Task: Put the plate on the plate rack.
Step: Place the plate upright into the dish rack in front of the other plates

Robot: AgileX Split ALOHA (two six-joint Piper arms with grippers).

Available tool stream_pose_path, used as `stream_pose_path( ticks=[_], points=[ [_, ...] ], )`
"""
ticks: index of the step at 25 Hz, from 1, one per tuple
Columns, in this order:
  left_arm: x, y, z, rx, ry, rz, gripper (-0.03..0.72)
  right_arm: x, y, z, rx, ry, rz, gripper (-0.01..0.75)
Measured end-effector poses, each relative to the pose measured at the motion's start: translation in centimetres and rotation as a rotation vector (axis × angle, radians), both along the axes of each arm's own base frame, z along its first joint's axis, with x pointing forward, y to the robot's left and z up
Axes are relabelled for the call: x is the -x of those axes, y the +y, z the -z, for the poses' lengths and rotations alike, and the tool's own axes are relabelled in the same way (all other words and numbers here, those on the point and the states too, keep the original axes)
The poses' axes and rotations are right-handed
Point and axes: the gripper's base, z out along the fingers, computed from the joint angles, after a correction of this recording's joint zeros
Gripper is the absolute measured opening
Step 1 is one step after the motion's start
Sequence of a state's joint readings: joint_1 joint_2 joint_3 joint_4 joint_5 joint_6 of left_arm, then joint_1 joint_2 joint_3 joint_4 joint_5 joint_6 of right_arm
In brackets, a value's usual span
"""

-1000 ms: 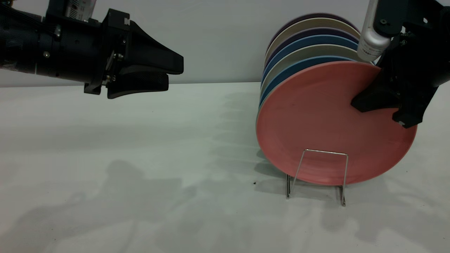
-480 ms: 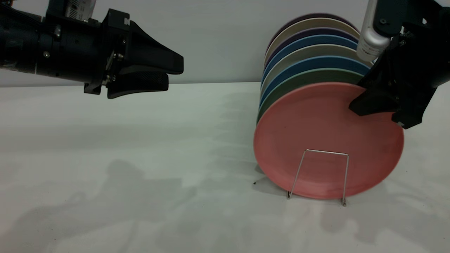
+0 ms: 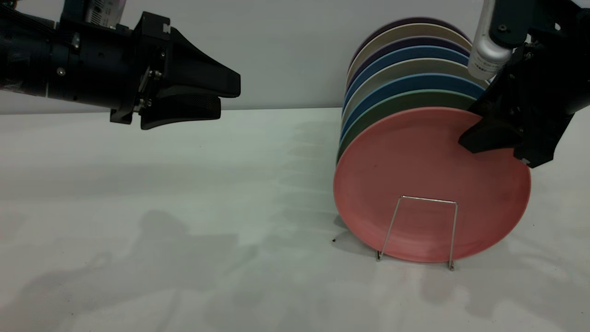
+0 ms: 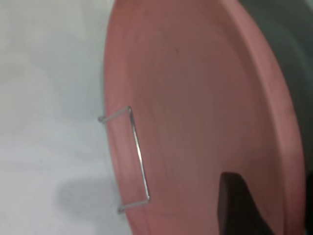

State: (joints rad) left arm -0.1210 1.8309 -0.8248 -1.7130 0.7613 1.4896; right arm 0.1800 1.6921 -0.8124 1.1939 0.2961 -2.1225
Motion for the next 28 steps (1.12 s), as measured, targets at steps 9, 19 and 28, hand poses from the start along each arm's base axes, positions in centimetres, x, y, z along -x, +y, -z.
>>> stream_pose_path(
  ticks=[9,19,28],
  points=[
    [0.0,0.0,0.0,0.000,0.000,0.000,0.519,0.1,-0.1,-1.5,-0.024,-0.047,0.034,0.372],
    [0.1,-0.1,-0.1,0.012,-0.001,0.009,0.519,1.7,-0.1,-5.4,-0.065,-0.135,0.021,0.375],
    [0.4,-0.1,-0.5,-0.010,-0.023,0.049,0.519,4.0,-0.3,-7.3,-0.097,-0.087,0.028,0.375]
  ],
)
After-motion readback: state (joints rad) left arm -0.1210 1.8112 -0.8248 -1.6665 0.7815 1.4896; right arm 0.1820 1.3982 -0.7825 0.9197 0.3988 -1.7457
